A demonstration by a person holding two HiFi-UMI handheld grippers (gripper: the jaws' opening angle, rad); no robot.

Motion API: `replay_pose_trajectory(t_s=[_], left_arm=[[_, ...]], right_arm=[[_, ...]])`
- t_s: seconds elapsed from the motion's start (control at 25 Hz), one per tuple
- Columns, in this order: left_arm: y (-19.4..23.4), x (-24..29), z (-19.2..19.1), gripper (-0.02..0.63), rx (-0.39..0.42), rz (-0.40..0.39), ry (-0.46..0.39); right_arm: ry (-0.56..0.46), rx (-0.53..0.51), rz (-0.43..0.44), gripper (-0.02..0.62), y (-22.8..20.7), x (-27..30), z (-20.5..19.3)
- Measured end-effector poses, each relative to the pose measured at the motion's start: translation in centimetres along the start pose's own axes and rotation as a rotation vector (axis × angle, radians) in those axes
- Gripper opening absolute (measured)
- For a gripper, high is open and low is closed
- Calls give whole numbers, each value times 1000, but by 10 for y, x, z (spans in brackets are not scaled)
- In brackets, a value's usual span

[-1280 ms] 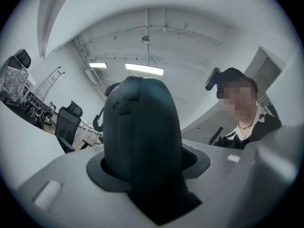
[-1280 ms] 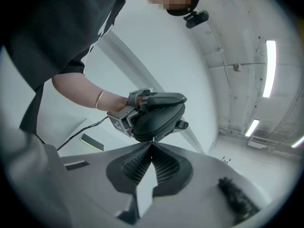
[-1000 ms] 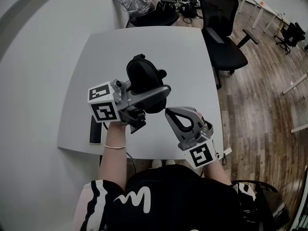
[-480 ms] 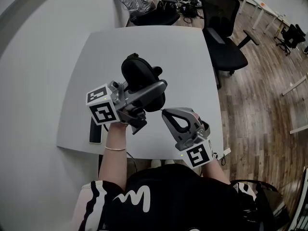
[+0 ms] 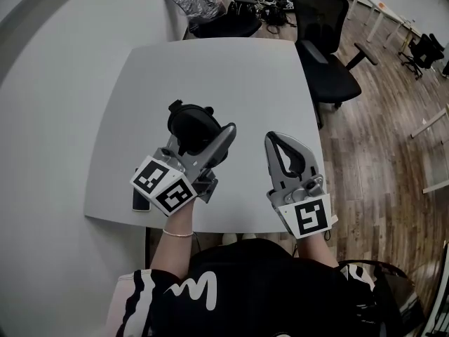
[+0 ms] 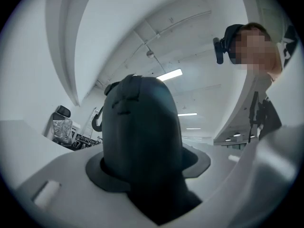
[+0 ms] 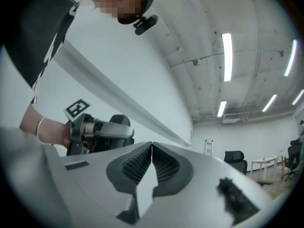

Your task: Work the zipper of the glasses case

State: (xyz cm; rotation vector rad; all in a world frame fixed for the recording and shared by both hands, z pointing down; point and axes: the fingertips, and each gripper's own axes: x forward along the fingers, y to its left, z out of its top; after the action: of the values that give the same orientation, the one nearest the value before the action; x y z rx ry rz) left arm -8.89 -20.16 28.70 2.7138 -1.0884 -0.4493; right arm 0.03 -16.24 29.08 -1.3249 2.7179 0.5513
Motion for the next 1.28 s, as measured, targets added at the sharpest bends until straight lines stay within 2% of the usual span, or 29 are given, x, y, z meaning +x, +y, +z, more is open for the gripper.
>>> replay_pose_trajectory(t_s=[0.24,0.4,0.52,0.72,1.12,1.28], left_arm=[[0,-8,-28,281,110,112,-1],[-1,-12,-42,281,96,113,10],[-3,-14,-44,281,132,142,1],[-4,-15,-46,281,156,137,10],[-11,-11,-42,281,184,125,7],[-14,-12,-40,281,186,124,1]], right_arm=[[9,24,-13,6,2,12,0],[24,29,-3,8,10,15,-7],[35,48,-6,7,10,14,-10],[37,74,-12,8,13,17,-13],[51,39,-4,6,21,18,-9],[53,58,0,6,21,16,-8]])
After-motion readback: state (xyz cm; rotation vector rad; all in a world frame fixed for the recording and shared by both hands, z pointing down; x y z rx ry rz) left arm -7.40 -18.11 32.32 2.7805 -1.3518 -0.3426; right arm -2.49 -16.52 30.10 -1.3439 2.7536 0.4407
